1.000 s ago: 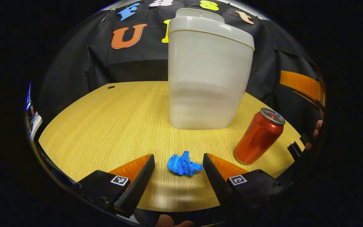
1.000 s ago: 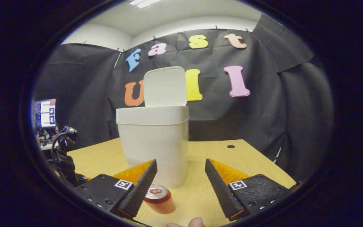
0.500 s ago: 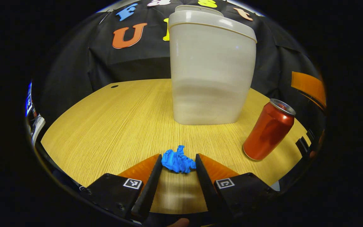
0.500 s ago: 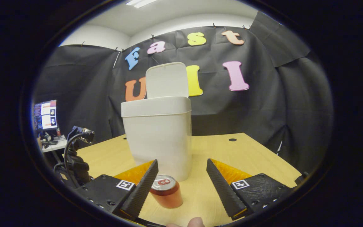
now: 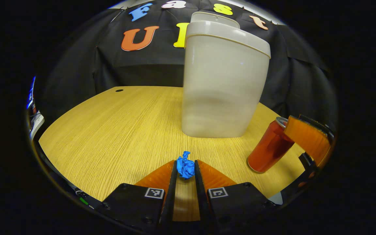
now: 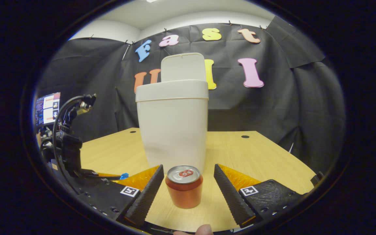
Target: Press the lid of the desktop garbage bin to open it, pick up the crumpled paper on the desktop and throw it into the bin, then pick up the pop can on the desktop and drop it into the bin, and finally close the garbage bin lid.
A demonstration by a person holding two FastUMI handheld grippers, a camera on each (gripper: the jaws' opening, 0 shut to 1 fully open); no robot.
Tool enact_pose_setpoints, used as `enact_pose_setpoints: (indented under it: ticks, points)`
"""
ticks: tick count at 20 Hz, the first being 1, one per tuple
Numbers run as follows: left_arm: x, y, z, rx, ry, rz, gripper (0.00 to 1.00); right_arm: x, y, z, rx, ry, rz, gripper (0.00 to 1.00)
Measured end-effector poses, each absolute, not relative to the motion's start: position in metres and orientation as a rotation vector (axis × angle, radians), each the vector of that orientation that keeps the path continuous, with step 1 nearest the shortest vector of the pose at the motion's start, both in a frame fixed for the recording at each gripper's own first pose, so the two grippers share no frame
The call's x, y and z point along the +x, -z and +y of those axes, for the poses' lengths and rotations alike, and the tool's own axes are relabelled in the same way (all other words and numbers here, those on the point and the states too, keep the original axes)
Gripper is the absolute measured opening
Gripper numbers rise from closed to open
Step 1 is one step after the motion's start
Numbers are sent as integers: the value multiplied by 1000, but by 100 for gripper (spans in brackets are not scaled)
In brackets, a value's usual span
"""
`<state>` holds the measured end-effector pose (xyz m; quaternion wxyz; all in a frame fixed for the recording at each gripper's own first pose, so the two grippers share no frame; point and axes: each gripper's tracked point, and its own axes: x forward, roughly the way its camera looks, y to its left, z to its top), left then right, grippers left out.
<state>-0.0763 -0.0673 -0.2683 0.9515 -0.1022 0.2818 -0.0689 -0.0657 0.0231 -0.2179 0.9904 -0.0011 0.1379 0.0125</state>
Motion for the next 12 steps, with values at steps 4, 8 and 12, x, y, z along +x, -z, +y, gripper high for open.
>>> enact_pose_setpoints:
  ticks: [4,8,12]
  points:
    - [-64,237,-46,-192,81,470,35,-62,236,21,-14,15,303,96]
    - [-56,215,-42,-184,78,411,35,-61,258,25,-28,26,339,96]
    - [-51,195,-40,-185,81,358,35,-58,283,24,-16,24,402,94]
